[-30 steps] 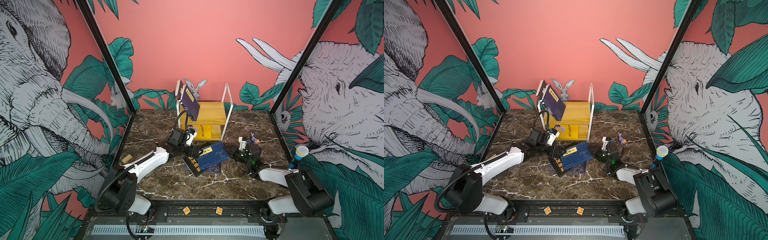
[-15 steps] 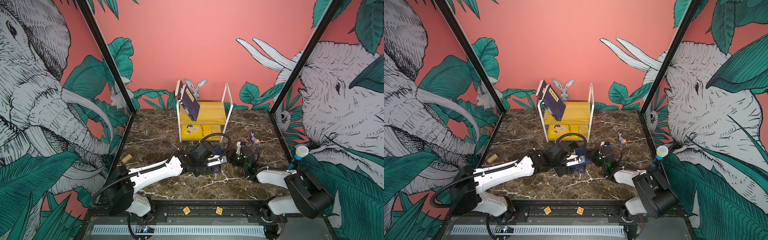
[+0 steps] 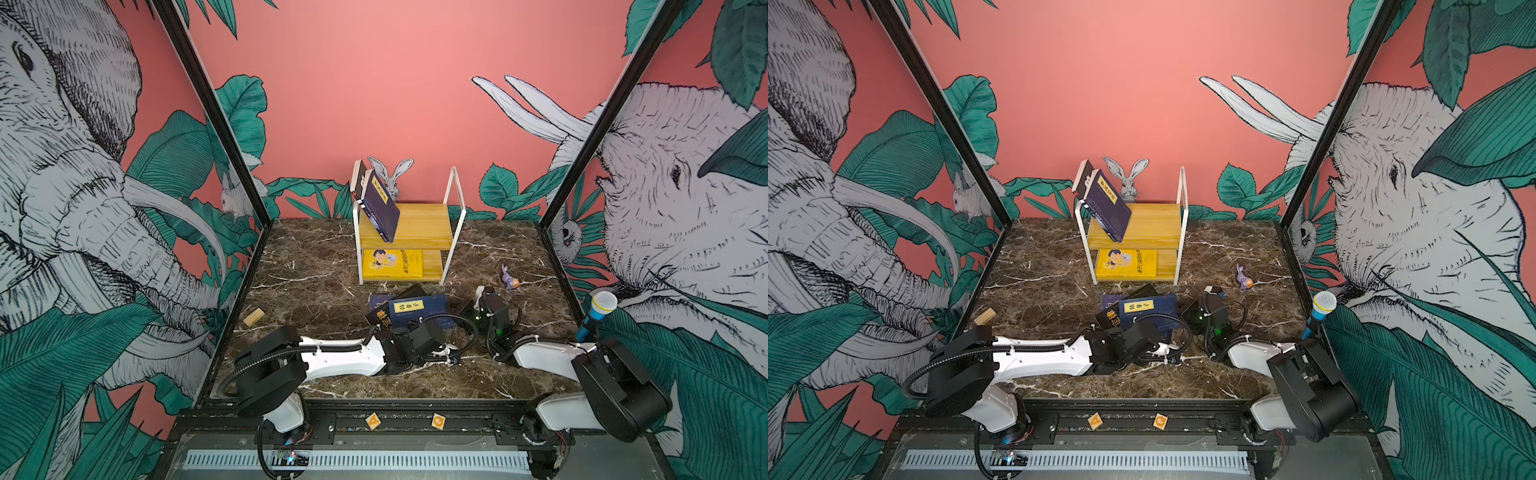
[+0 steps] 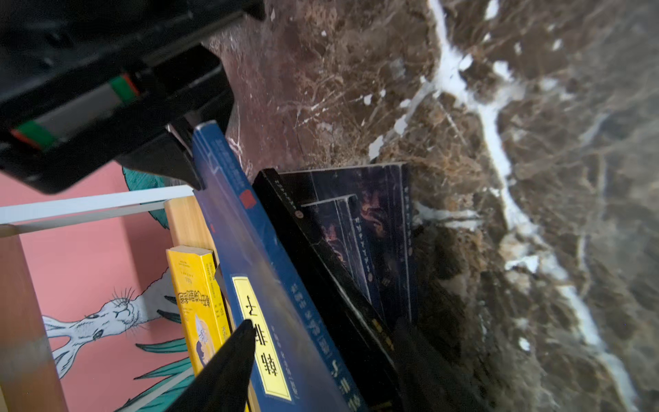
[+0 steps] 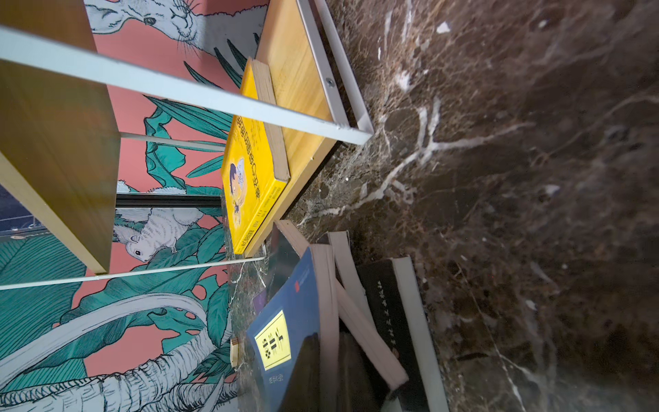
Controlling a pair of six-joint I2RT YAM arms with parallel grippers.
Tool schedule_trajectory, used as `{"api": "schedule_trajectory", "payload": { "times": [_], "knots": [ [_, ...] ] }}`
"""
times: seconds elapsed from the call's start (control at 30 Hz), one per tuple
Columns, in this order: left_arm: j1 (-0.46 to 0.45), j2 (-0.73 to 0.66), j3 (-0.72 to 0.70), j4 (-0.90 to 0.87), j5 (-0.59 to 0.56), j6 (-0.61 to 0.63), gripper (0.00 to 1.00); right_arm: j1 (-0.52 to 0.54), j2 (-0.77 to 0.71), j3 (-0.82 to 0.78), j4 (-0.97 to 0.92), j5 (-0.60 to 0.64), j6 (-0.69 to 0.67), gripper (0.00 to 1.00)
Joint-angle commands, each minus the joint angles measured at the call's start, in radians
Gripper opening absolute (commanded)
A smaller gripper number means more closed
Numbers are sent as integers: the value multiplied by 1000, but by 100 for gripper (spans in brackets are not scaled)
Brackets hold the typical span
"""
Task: Stacking books/files
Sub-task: Place the book at the bookshelf.
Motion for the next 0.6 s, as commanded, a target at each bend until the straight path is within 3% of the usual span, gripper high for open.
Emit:
{"api": "schedule_trajectory", "payload": {
  "times": [0.0,0.27,0.57],
  "knots": [
    [0,7,-16,84,-36,40,58,4,-11,-15,44,32,83,0],
    [-3,61,-55,230,-58,97,47,4,5,-11,82,18,91,0],
    [-4,136,-83,391,-101,200,46,4,3,-11,97,-10,92,0]
  ]
}}
